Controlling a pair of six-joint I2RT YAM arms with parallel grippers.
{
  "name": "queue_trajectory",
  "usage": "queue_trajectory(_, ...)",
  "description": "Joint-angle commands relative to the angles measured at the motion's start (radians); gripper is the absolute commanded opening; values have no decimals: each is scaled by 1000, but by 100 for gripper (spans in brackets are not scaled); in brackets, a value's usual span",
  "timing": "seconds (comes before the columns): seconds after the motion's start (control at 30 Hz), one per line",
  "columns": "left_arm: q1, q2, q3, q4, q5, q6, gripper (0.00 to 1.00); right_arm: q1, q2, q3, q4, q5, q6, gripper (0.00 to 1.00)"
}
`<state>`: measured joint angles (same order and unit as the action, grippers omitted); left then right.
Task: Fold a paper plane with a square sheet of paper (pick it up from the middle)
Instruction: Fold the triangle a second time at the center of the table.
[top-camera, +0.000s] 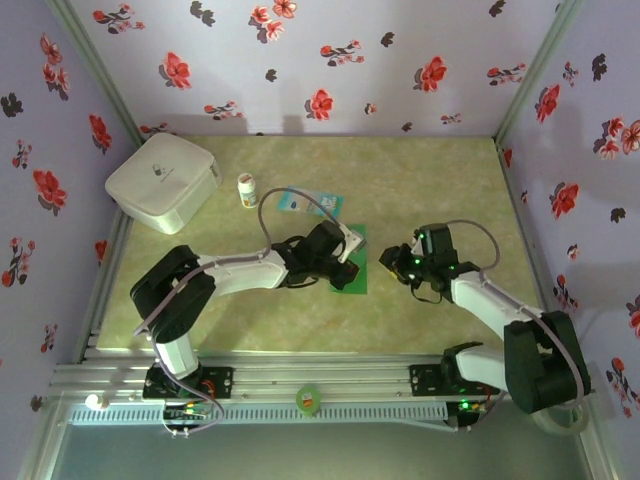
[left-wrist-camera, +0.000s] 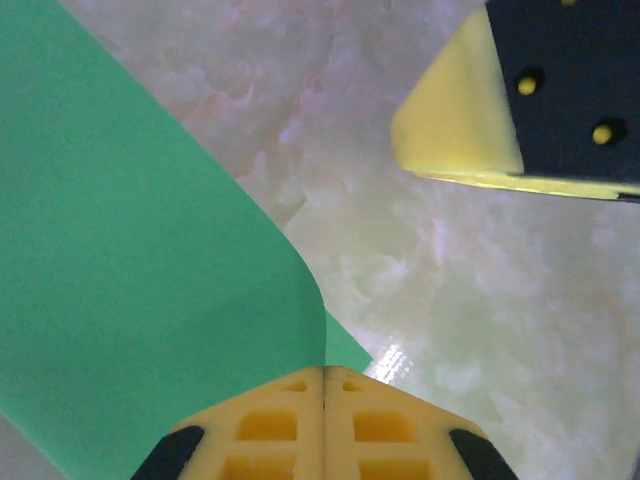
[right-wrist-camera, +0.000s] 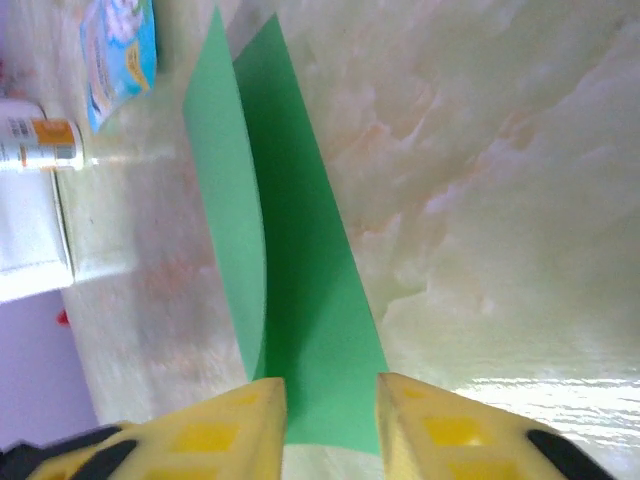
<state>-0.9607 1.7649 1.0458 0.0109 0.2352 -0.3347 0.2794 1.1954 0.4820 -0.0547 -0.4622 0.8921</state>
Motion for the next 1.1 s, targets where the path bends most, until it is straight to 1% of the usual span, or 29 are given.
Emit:
queue_trajectory(0.0,17,-6,-13,54,118,-76,0,8,4,-23,-1,-81,-25,19)
queue_trajectory(0.07,24,-4,-20,71,123,-94,0,35,24,-25,10,-111,-37,12)
queue_trajectory(0.17,30,-4,-23,81,123,-104,0,87,66,-10,11,-106,-54,3)
queue_trajectory(0.27,39,-1,-22,79,123,-110,0,120,105,9,16,-82,-59,0)
queue_trajectory(0.5,54,11,-21,72,124,-119,0,155,213,70,-7,-79,-103,0)
queue_trajectory(0.6,55,18,-17,72,124,-119,0,156,254,89,-64,-43,-148,0)
queue_trajectory(0.77,66,45,-15,81,130,-139,0,155,306,119,-219,50,-241,0)
queue_trajectory(1.07,104,94,-19,112,128,-153,0,155,333,148,-288,105,-292,0)
